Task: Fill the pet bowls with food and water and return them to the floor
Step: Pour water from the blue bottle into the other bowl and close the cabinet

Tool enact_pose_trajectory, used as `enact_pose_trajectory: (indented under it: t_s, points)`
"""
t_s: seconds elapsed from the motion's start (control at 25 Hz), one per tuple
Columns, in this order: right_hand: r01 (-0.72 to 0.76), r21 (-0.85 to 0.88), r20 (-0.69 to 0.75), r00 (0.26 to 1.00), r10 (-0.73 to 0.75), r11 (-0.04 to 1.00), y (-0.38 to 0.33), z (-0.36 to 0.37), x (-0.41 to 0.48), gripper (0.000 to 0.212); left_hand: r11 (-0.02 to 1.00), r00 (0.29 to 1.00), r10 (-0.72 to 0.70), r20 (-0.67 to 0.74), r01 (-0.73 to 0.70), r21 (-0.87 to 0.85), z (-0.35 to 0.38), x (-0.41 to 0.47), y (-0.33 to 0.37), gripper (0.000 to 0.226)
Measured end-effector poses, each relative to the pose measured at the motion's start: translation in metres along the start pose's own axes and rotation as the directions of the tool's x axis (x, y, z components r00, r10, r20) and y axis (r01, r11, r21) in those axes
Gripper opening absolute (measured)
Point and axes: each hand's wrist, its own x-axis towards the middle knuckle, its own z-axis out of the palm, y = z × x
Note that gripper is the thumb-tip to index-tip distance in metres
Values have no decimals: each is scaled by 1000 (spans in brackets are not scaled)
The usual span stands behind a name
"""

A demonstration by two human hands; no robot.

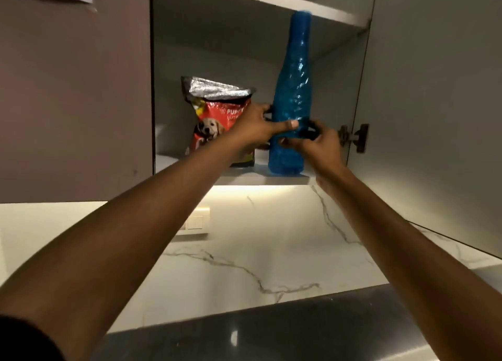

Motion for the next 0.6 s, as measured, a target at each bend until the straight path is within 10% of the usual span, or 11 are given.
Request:
enact_pose_trajectory:
  t_s: [0.6]
  points:
    - [-108, -15, 45, 993, 108, 994, 59, -4, 67, 52, 995, 994, -79, -71, 83, 54, 38, 66, -44, 62]
